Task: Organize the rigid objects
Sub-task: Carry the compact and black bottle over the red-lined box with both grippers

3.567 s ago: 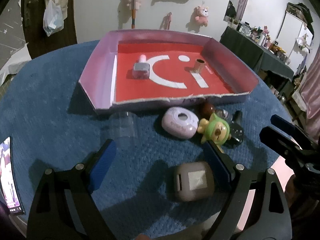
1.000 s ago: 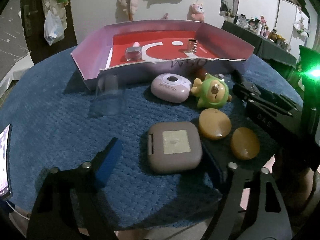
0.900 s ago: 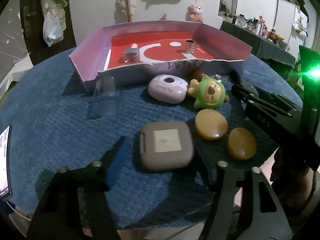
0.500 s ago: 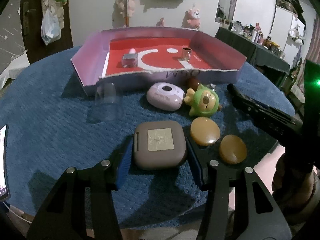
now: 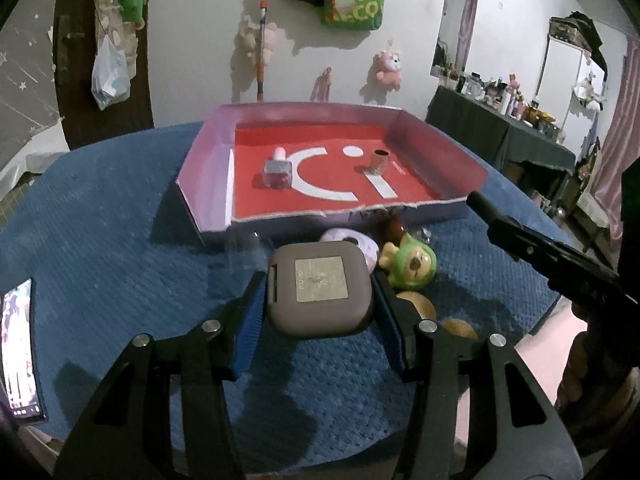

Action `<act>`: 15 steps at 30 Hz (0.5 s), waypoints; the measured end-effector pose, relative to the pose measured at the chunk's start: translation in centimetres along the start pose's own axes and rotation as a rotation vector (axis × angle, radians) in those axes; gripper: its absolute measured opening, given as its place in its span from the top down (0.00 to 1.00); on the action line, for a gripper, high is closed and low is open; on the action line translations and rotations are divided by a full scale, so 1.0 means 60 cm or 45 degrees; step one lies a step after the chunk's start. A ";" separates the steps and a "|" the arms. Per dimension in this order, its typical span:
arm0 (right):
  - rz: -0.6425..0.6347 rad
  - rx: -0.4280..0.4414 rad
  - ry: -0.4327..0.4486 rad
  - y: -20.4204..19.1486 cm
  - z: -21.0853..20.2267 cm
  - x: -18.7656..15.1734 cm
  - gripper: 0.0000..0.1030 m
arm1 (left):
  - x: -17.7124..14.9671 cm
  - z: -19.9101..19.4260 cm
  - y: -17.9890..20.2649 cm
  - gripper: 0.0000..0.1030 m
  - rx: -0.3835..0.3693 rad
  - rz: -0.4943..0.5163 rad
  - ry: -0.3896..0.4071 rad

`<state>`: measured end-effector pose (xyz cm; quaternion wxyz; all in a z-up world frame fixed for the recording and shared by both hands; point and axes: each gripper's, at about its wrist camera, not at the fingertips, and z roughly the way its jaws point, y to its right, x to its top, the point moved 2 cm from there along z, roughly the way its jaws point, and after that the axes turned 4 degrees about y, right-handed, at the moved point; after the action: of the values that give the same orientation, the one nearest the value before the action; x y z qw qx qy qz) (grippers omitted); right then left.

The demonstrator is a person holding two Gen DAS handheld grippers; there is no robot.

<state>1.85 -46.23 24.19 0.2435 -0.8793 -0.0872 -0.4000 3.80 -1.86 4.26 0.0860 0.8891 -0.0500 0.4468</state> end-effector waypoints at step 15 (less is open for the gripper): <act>-0.053 0.046 0.024 -0.023 0.005 0.042 0.60 | 0.047 0.010 -0.018 0.52 -0.008 -0.018 0.039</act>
<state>3.25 -44.98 26.38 0.2516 -0.8689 -0.1105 -0.4116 6.14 -0.97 6.07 0.0928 0.8823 -0.0437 0.4595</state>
